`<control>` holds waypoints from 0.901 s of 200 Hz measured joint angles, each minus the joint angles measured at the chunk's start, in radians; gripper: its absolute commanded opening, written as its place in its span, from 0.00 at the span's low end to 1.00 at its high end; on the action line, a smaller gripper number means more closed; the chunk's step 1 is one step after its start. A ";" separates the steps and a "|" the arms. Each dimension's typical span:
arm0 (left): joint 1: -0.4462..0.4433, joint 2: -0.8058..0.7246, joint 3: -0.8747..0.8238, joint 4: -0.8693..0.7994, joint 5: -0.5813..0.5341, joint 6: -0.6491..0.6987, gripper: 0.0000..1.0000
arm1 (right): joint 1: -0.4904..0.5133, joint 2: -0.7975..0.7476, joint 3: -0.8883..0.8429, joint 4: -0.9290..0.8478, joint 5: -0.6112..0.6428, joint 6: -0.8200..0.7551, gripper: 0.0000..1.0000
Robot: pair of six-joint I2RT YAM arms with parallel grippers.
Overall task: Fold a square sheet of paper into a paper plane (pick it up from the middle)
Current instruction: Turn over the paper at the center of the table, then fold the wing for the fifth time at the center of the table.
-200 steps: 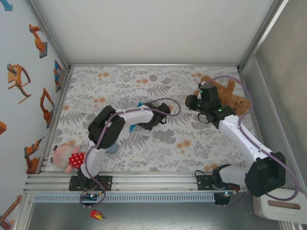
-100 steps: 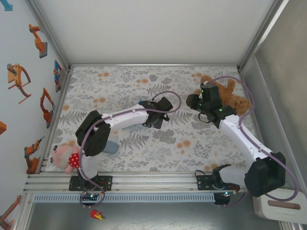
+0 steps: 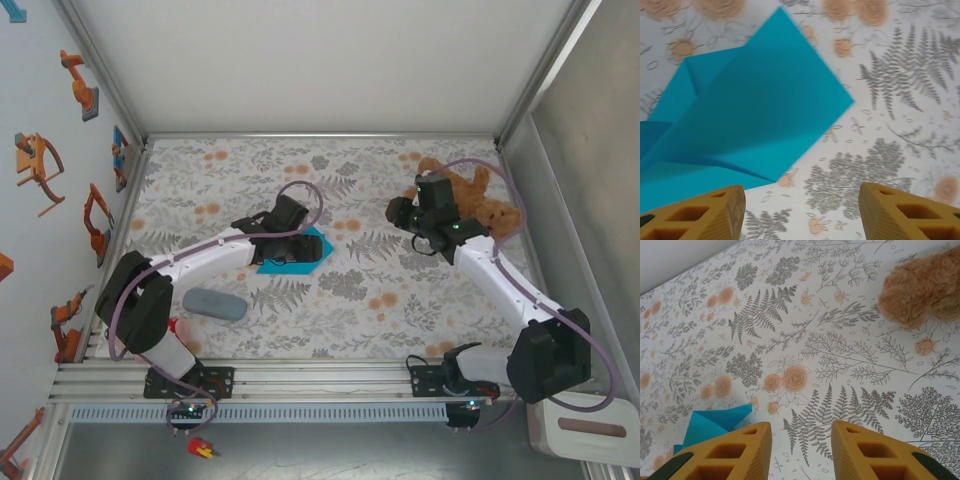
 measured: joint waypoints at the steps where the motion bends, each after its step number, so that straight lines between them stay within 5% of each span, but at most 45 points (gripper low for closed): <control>1: 0.001 0.000 -0.001 0.000 0.000 0.000 0.61 | 0.000 0.001 0.000 0.000 -0.001 0.000 0.36; 89: 0.161 0.101 -0.041 0.094 0.082 0.009 0.59 | 0.000 0.033 0.000 0.008 -0.044 0.018 0.35; 180: 0.224 0.185 -0.027 0.166 0.157 0.005 0.51 | -0.001 0.072 -0.002 0.026 -0.103 0.037 0.34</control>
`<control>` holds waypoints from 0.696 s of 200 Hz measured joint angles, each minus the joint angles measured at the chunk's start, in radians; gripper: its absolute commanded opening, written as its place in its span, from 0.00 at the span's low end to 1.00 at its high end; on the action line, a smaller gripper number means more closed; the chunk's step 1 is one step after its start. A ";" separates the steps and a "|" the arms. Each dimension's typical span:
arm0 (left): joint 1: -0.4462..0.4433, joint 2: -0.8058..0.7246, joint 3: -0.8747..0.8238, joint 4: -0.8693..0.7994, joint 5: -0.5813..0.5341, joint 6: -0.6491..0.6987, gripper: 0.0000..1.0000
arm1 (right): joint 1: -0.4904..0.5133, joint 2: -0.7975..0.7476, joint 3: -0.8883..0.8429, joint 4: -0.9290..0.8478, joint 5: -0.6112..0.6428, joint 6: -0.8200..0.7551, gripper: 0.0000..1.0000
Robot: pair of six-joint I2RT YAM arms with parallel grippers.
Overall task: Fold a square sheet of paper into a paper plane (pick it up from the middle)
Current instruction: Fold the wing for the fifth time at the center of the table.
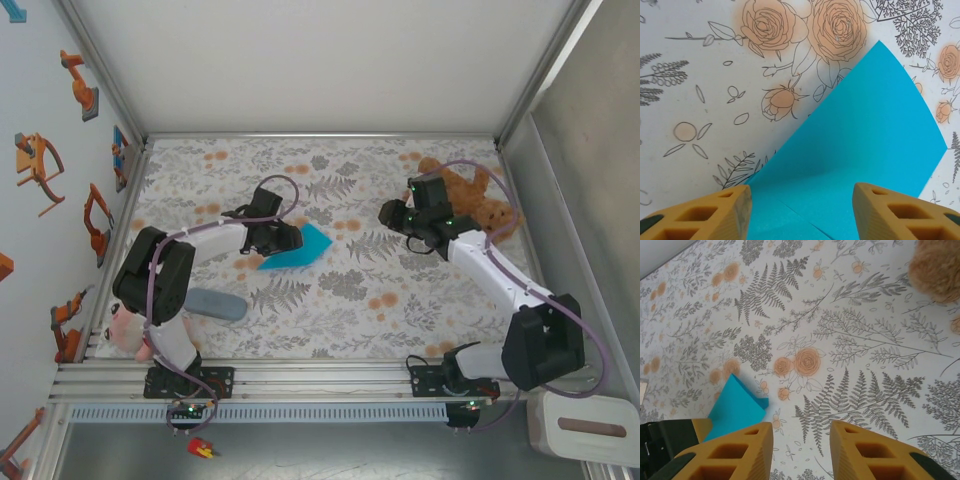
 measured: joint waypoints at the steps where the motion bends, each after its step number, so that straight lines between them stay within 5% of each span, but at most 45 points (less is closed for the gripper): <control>1: 0.000 0.000 0.000 0.001 0.001 0.000 0.50 | 0.000 0.001 0.000 0.001 -0.002 0.002 0.34; 65: 0.000 0.026 -0.026 0.048 0.046 -0.072 0.34 | 0.011 0.105 -0.117 0.174 -0.178 0.151 0.32; 139: 0.000 0.029 -0.047 0.085 0.074 -0.212 0.27 | 0.212 0.311 -0.148 0.372 -0.257 0.351 0.31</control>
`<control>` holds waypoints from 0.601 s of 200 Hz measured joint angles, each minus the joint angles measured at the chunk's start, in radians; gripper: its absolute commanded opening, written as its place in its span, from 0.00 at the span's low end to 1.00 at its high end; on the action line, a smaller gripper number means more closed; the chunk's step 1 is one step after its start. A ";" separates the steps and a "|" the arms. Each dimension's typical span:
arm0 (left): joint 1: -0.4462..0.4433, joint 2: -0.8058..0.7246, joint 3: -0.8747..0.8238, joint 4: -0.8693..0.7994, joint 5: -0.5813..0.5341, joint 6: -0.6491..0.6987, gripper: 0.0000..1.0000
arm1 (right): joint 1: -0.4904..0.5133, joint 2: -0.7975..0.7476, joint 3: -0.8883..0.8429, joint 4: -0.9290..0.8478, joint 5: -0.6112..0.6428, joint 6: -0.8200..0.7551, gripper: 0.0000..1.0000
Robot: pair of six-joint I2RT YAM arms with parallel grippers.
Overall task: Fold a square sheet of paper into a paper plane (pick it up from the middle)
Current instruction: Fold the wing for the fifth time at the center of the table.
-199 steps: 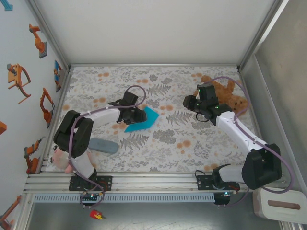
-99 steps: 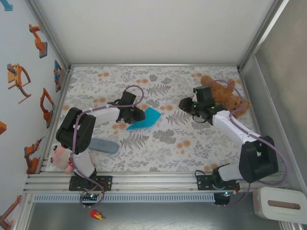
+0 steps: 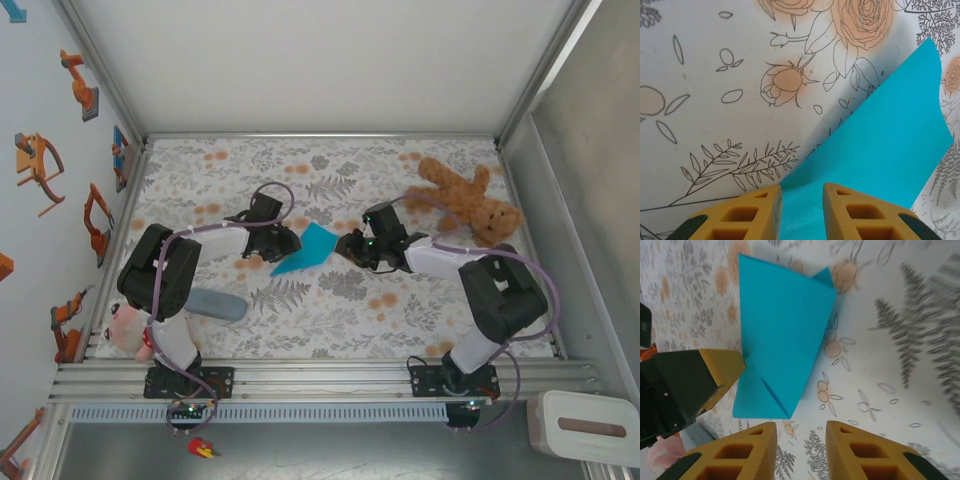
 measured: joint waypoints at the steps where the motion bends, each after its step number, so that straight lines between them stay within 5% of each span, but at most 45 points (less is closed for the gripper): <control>1: 0.000 0.000 0.000 0.000 0.001 -0.003 0.27 | 0.004 0.005 0.000 0.004 -0.002 0.005 0.31; 120: -0.006 0.001 -0.003 0.003 0.022 -0.091 0.26 | 0.068 0.169 0.041 0.168 -0.047 0.155 0.31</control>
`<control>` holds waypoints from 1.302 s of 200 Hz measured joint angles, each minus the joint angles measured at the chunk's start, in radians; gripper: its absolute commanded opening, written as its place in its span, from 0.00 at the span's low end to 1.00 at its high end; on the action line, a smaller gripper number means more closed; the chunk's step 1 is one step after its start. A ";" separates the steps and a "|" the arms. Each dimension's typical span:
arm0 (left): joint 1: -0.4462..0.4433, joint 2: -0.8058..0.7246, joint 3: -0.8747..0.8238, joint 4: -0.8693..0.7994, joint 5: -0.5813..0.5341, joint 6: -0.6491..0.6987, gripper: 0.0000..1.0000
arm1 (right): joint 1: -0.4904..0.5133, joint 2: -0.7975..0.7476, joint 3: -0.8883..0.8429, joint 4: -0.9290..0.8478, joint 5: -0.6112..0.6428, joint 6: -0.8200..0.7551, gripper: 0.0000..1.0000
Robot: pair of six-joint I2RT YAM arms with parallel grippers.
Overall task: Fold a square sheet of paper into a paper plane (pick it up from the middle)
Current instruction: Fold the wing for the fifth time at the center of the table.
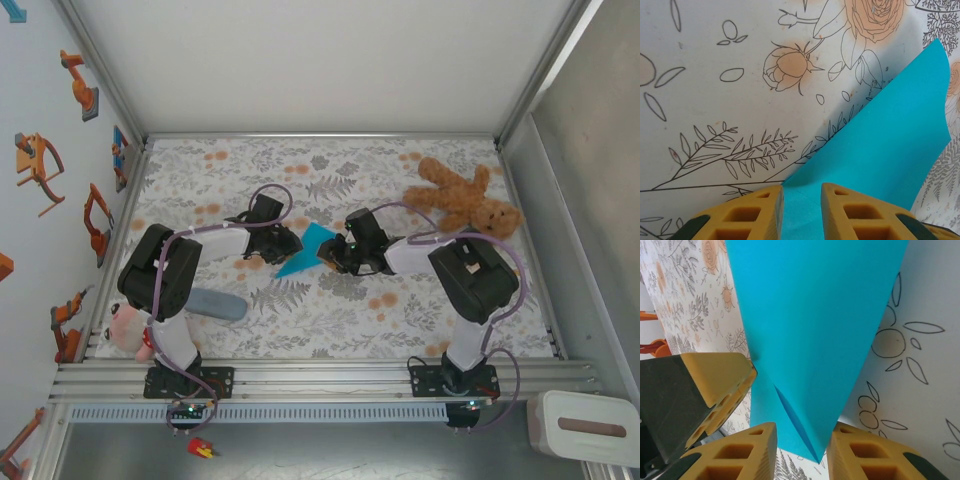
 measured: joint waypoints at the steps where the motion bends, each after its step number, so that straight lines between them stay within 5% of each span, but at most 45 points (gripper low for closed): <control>1: 0.000 0.000 0.000 0.000 0.000 0.000 0.26 | 0.000 0.001 0.000 0.001 0.000 0.000 0.31; 49: 0.000 0.001 0.000 0.000 0.005 -0.005 0.26 | 0.000 0.039 -0.008 0.095 -0.033 0.056 0.26; 116: 0.000 -0.008 -0.009 0.005 0.005 -0.005 0.27 | 0.000 0.049 -0.024 0.168 -0.039 0.113 0.07; 181: -0.006 -0.161 -0.098 0.024 -0.020 0.011 0.40 | -0.002 0.025 -0.042 0.164 -0.013 0.126 0.00; 260: -0.153 -0.328 -0.212 0.088 -0.183 0.315 0.56 | -0.014 -0.053 -0.043 0.111 0.002 0.131 0.00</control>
